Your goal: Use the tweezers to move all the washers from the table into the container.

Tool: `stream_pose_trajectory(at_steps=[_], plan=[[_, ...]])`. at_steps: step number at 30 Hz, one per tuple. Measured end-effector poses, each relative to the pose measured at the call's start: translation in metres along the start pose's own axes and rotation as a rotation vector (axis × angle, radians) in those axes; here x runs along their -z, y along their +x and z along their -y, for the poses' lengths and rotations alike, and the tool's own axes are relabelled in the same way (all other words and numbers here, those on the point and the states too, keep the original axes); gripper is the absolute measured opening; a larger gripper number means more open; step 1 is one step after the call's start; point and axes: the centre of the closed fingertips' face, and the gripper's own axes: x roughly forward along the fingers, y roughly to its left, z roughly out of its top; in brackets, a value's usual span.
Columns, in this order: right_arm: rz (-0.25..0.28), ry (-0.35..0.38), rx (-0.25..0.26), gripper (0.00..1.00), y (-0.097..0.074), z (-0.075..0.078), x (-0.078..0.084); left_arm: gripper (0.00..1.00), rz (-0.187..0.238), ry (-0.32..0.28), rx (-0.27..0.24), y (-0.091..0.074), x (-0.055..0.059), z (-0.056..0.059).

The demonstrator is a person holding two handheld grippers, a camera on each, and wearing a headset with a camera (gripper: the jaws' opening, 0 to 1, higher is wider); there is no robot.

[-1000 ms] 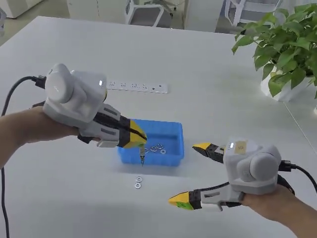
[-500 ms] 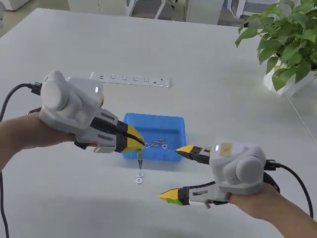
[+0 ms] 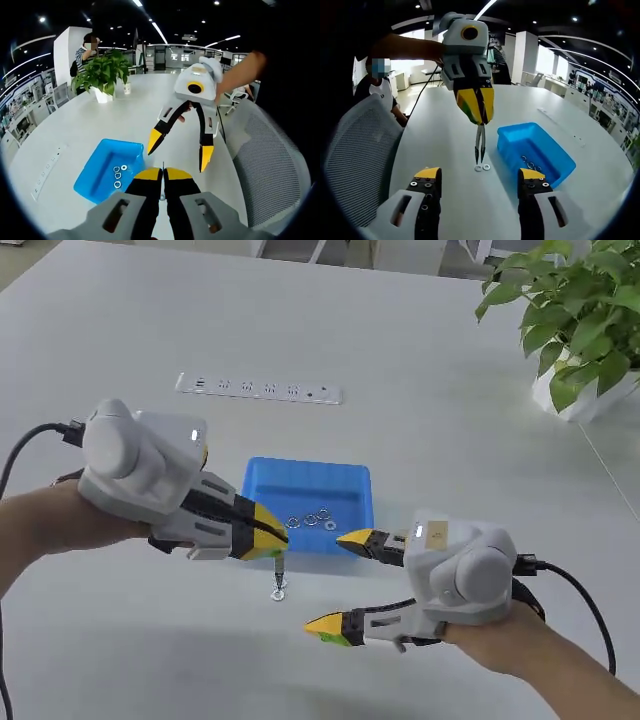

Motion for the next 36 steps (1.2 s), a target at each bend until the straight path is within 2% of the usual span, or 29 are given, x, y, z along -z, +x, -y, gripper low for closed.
stream_pose_trajectory(at_steps=[14, 17, 18, 24, 31, 36], plan=[[-0.012, 0.023, 0.006, 0.61, -0.004, -0.003, 0.008, 0.05, -0.007, -0.014, 0.009, 0.008, 0.013, 0.003], [-0.014, 0.025, 0.007, 0.6, -0.004, -0.003, 0.009, 0.05, -0.019, -0.006, 0.012, 0.01, 0.017, 0.005], [-0.014, 0.026, 0.008, 0.6, -0.004, -0.003, 0.009, 0.05, -0.003, -0.002, 0.008, 0.01, 0.015, 0.004], [-0.016, 0.027, 0.004, 0.6, -0.003, -0.004, 0.01, 0.05, -0.006, 0.001, 0.009, 0.009, 0.015, 0.005], [-0.019, 0.009, -0.015, 0.58, 0.01, -0.007, 0.008, 0.05, -0.008, 0.004, 0.027, 0.007, 0.016, 0.008], [-0.039, -0.035, -0.059, 0.53, 0.025, -0.012, 0.009, 0.05, -0.011, 0.003, 0.036, 0.007, 0.017, 0.008]])
